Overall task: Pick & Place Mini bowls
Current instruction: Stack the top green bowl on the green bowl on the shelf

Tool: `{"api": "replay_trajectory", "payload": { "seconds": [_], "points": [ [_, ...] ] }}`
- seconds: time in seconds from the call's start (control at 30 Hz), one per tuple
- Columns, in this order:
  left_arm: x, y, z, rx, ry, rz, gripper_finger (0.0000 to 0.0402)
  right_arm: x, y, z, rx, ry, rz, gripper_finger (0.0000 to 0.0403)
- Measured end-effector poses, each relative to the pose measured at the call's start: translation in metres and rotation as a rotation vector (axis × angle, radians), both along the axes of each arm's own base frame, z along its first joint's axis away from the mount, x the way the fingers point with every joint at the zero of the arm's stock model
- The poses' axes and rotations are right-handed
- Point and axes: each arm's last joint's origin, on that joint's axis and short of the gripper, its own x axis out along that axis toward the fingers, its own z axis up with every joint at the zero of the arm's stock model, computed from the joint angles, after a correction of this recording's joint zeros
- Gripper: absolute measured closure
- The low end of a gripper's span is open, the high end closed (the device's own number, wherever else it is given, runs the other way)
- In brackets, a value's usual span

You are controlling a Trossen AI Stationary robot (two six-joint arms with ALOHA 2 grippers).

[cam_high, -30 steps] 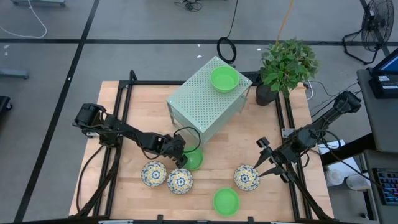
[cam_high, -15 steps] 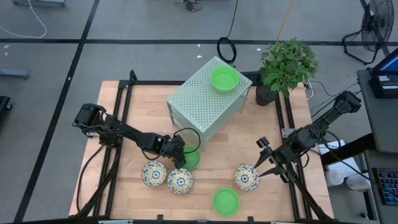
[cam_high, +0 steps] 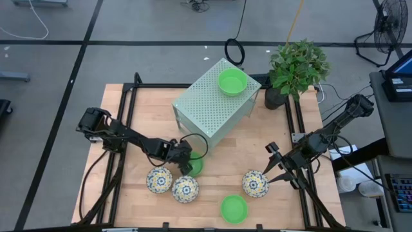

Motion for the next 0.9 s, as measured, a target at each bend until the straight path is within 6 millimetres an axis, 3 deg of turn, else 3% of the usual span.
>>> {"api": "replay_trajectory", "payload": {
  "seconds": [0.27, 0.6, 0.73, 0.9],
  "points": [
    [0.007, -0.001, 0.007, 0.121, -0.013, -0.165, 0.0393, 0.0, 0.0, 0.0, -0.001, -0.001, 0.0, 0.0261],
    [0.026, -0.009, 0.038, 0.431, -0.055, -0.228, 0.0379, 0.0, 0.0, 0.0, -0.004, 0.001, 0.0, 0.0261],
    [0.026, -0.02, 0.053, 0.543, -0.01, -0.236, 0.0395, 0.0, 0.0, -0.001, -0.009, 0.008, -0.001, 0.0261],
    [0.026, -0.044, 0.077, 0.571, -0.018, -0.252, 0.038, 0.0, 0.0, -0.002, -0.011, 0.011, -0.001, 0.0261]
  ]
}}
